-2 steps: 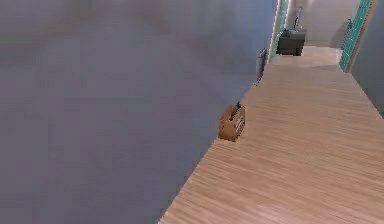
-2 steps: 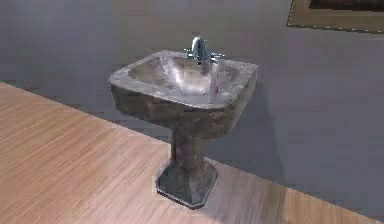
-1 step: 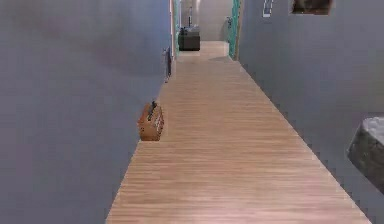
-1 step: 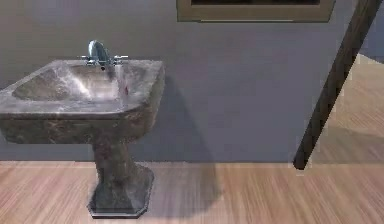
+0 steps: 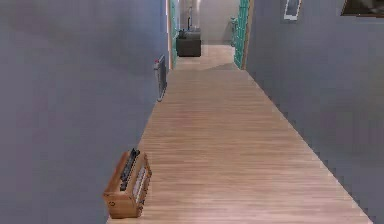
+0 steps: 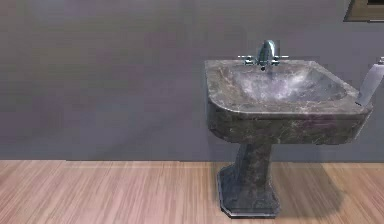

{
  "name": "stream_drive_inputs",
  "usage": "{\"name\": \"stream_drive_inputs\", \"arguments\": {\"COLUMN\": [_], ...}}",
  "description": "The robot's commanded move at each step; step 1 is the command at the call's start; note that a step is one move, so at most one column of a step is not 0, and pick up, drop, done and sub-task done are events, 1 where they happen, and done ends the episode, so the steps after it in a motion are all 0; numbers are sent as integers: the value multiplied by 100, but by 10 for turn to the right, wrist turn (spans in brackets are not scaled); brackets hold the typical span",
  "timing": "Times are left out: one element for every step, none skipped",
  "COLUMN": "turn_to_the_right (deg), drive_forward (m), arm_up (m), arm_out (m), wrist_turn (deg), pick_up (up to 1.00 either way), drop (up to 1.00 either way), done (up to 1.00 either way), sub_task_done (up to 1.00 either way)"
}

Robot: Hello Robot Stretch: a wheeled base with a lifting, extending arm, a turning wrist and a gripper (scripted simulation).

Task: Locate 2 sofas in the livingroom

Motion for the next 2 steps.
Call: {"name": "stream_drive_inputs", "arguments": {"turn_to_the_right": [90,0], "drive_forward": [0,5], "arm_up": [0,0], "arm_out": [0,0], "wrist_turn": [0,0], "pick_up": [0,0], "drop": [0,0], "done": [0,0], "sub_task_done": [0,0]}}
